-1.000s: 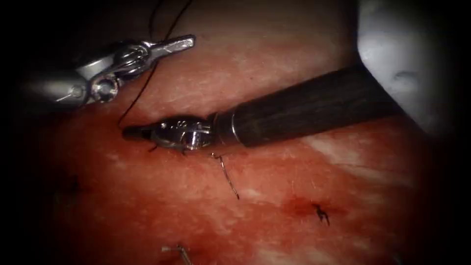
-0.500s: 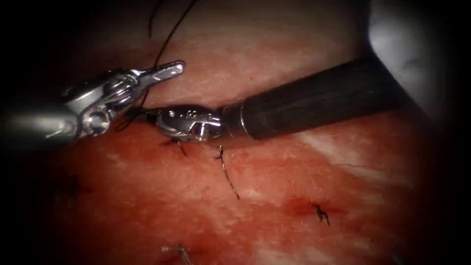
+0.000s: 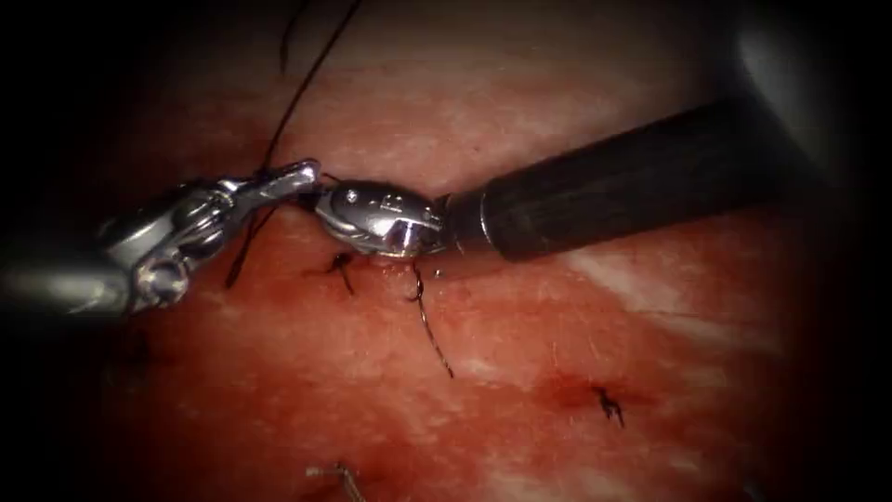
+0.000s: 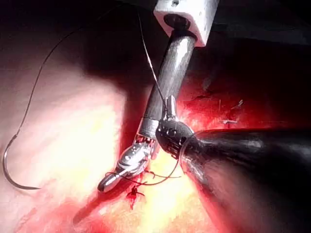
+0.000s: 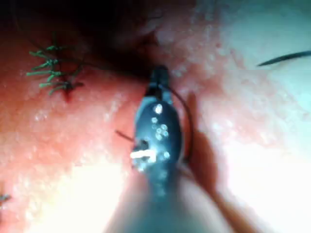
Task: Wound Closure
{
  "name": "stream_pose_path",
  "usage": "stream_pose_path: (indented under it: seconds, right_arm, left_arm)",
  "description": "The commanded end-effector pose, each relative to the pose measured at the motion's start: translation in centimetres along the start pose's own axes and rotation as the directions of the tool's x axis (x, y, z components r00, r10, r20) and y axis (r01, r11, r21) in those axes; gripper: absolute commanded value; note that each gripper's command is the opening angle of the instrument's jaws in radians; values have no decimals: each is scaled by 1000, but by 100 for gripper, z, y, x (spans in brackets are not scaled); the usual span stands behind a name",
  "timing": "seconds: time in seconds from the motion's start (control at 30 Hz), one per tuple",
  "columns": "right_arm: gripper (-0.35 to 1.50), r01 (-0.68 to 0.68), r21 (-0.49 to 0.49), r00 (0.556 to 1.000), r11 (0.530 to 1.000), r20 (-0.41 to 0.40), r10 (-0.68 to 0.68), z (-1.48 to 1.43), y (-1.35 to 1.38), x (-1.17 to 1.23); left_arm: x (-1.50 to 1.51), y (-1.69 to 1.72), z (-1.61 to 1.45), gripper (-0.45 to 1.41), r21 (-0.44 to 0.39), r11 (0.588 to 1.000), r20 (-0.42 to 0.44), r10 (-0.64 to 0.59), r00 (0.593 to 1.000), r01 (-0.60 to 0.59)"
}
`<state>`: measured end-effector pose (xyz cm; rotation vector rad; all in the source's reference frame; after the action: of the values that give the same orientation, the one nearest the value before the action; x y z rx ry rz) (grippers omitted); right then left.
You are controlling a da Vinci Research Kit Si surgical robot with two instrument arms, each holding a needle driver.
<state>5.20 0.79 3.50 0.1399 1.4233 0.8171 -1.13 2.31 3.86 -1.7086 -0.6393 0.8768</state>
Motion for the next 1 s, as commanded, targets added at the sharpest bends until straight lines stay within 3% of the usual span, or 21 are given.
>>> stream_pose_path:
  seconds: [0.03, 0.17, 0.33, 0.47, 0.63, 0.73, 1.0]
  right_arm:
    - [-3, -4, -1, 1000, 1000, -11, 4, 2, 1, -2]
    - [5, -17, -2, 999, 1000, -40, 17, -8, 7, 7]
    - [34, -39, -1, 995, 999, -87, 39, -25, 16, 24]
    - [42, -56, 3, 990, 998, -128, 56, -34, 22, 36]
    - [83, -65, 29, 984, 997, -163, 69, -42, 24, 46]
    - [98, -70, 54, 983, 996, -164, 78, -48, 22, 48]
    - [93, -56, 205, 986, 977, -140, 85, -76, 19, 51]
  left_arm:
    - [-7, -5, 0, -45, -1, 1000, -2, -2, 1000, 2]
    - [-9, -10, -8, -45, 0, 1000, -23, -11, 1000, 11]
    - [-3, -24, -24, -45, 18, 1000, -54, -12, 998, 13]
    - [-3, -31, -33, -45, 29, 999, -64, -11, 998, 13]
    - [0, -43, -41, -45, 39, 999, -66, -7, 998, 10]
    - [6, -55, -44, -45, 51, 999, -69, -4, 998, 8]
    - [4, -127, -52, -45, 103, 994, -83, 40, 996, -32]
